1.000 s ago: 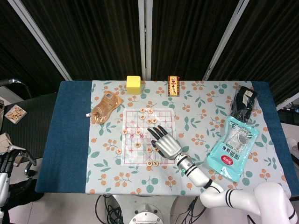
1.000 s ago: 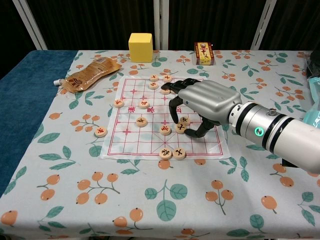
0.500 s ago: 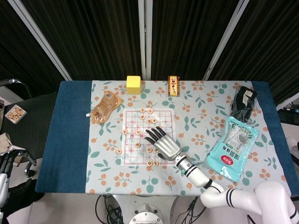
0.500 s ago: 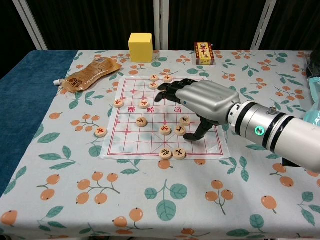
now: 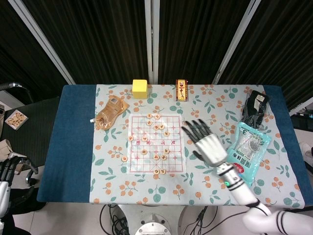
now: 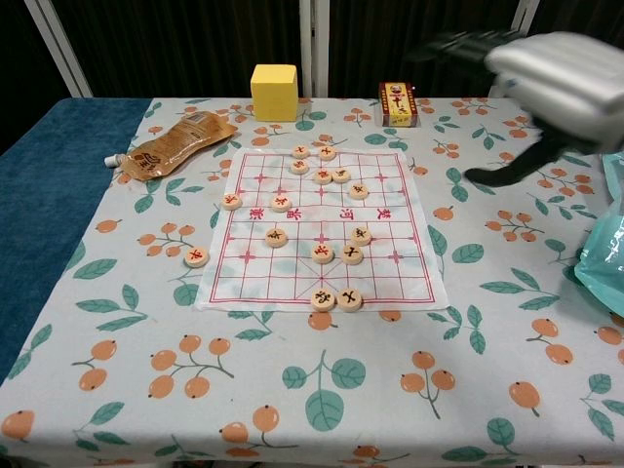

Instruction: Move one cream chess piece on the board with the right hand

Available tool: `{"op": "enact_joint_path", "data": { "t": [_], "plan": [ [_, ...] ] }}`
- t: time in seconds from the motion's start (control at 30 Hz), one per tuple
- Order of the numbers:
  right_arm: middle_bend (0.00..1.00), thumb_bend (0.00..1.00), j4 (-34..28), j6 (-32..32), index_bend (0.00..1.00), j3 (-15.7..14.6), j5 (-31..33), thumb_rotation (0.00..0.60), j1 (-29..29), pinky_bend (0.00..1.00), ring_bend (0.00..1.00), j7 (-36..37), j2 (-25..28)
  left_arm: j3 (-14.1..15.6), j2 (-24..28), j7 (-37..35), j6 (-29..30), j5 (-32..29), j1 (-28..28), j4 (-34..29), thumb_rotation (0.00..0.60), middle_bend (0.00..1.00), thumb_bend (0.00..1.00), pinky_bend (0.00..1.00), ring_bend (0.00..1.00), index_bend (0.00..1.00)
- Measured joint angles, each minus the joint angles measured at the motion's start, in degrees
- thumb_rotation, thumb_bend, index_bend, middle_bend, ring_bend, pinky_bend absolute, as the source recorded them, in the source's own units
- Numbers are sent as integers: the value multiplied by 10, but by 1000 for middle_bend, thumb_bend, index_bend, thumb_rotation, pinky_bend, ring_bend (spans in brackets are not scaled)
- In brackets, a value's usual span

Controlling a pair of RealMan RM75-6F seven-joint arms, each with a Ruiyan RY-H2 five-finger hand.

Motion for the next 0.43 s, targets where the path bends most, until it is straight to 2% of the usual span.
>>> {"op": "enact_joint_path", "data": {
  "t": [0.1, 0.2, 0.43],
  "plan": [
    [0, 103, -8, 70, 0, -23, -2, 600, -67, 0, 0, 11, 48, 0, 1, 11, 3, 5, -1, -5, 600, 43, 206, 39, 0, 74],
    [0, 92, 16, 115, 0, -43, 1, 600, -124, 0, 0, 53, 63, 0, 2, 23, 4, 9, -3, -11, 600, 43, 206, 37, 0, 74],
    [0, 87, 146, 151, 0, -71, 40, 600, -230, 0, 0, 183, 55, -5, 0, 41, 1, 13, -12, -18, 600, 43, 206, 36, 0, 74]
  ]
}}
